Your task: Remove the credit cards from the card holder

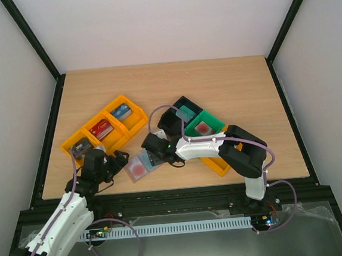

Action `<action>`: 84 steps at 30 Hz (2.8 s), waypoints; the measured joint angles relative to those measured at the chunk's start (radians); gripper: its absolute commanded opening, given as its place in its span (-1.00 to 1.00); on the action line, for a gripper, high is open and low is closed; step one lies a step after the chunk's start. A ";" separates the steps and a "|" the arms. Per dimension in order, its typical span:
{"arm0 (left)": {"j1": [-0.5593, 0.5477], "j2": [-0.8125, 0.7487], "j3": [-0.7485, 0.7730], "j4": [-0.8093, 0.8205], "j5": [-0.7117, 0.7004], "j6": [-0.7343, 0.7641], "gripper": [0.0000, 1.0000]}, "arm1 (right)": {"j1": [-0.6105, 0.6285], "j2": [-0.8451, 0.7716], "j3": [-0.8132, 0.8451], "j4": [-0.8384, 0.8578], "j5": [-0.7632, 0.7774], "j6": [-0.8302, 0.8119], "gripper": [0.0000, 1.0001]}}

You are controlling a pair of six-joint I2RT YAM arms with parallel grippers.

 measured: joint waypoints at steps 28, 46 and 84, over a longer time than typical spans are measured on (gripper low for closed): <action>-0.121 0.106 -0.112 0.314 -0.032 -0.097 0.83 | -0.028 -0.013 -0.028 0.105 -0.222 -0.138 -0.08; -0.126 0.156 -0.132 0.383 -0.066 -0.121 0.05 | -0.044 -0.024 -0.096 0.317 -0.508 -0.111 -0.39; -0.036 -0.150 0.233 0.869 0.643 0.621 -0.95 | -0.221 -0.988 -0.251 0.340 -0.591 -0.511 0.73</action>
